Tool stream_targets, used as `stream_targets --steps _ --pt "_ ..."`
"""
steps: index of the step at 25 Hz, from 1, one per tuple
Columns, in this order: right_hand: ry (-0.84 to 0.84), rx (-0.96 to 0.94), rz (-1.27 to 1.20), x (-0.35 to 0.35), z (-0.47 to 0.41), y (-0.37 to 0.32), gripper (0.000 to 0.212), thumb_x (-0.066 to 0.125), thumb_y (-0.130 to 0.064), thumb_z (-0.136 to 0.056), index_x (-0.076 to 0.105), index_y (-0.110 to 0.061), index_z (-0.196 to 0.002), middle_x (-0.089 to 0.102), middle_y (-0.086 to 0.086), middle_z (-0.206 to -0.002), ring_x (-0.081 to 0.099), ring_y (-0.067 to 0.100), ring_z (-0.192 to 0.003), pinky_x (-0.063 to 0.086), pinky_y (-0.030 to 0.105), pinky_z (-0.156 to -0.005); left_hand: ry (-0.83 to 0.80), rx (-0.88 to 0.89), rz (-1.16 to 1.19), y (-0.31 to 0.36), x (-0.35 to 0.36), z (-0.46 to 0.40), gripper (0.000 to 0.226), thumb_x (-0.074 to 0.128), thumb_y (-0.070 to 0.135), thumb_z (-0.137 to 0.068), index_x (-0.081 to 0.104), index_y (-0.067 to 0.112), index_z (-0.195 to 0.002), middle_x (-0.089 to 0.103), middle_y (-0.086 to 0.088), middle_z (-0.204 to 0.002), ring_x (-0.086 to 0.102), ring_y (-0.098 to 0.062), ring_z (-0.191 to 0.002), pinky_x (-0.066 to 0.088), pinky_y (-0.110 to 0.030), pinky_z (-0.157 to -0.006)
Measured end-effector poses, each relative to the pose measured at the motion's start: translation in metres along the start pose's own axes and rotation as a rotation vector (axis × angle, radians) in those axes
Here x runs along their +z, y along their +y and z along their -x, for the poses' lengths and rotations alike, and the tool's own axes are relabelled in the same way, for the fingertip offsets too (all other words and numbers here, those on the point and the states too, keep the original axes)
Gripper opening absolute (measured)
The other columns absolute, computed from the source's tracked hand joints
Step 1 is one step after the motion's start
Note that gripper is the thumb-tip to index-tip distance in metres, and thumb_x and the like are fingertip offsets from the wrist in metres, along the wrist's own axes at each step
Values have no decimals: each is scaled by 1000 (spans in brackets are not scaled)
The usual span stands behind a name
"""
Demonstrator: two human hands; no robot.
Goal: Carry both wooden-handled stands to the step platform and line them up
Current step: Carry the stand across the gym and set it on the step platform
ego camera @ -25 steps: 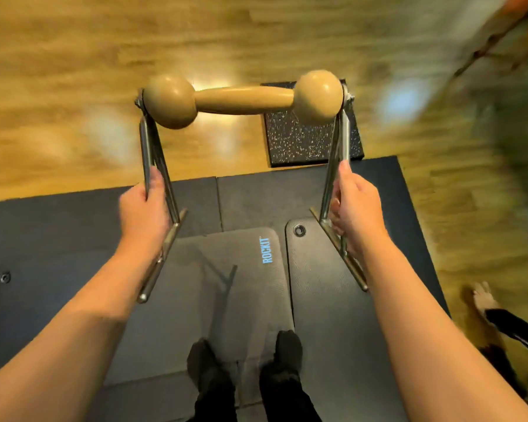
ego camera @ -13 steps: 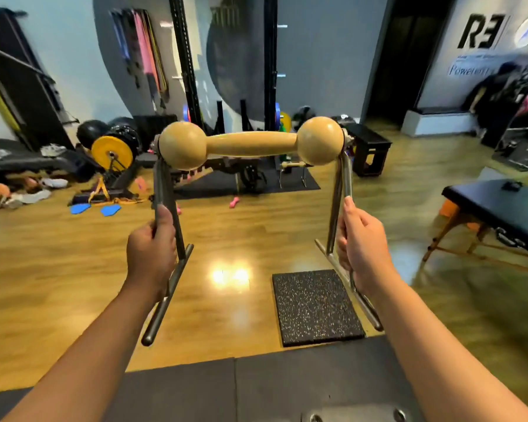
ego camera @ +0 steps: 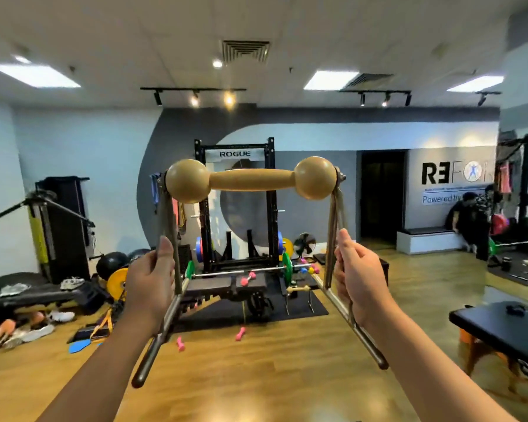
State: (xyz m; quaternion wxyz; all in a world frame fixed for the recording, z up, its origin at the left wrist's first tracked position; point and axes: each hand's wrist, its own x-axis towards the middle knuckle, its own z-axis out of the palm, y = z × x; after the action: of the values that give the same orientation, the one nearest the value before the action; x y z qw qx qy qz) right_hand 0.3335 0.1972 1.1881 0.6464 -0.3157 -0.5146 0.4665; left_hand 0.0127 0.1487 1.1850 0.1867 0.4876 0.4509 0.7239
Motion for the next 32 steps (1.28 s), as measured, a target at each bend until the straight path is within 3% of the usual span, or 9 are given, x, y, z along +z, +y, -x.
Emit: stream_targets --steps 7,14,23,32 --pt "-7 -80 -1 16 -7 -74 48 52 -53 -100 51 -11 -78 35 1 -56 27 12 -40 22 28 -36 -10 150 -67 84 4 -21 60 45 63 -97 46 11 -68 37 -3 -53 30 -15 -41 22 -29 -49" --pt "1 -145 74 8 -8 -103 50 50 -53 -102 50 -11 -75 37 2 -57 29 12 -41 25 27 -38 -11 154 -49 110 21 -11 58 42 55 -103 46 10 -66 40 2 -46 32 -10 -35 27 -23 -37" --pt "11 -167 56 -23 -55 -101 49 49 -50 -103 51 -11 -75 38 1 -55 31 10 -38 29 22 -35 12 161 -61 98 69 -23 59 42 54 -103 47 6 -69 39 -1 -48 32 -10 -34 28 -21 -35" --pt "-19 -153 70 25 -148 -39 51 48 -53 -103 49 -12 -73 38 2 -56 31 11 -39 29 24 -36 111 132 -98 40 62 -105 59 44 63 -97 48 9 -73 34 0 -51 27 -11 -38 24 -25 -41"
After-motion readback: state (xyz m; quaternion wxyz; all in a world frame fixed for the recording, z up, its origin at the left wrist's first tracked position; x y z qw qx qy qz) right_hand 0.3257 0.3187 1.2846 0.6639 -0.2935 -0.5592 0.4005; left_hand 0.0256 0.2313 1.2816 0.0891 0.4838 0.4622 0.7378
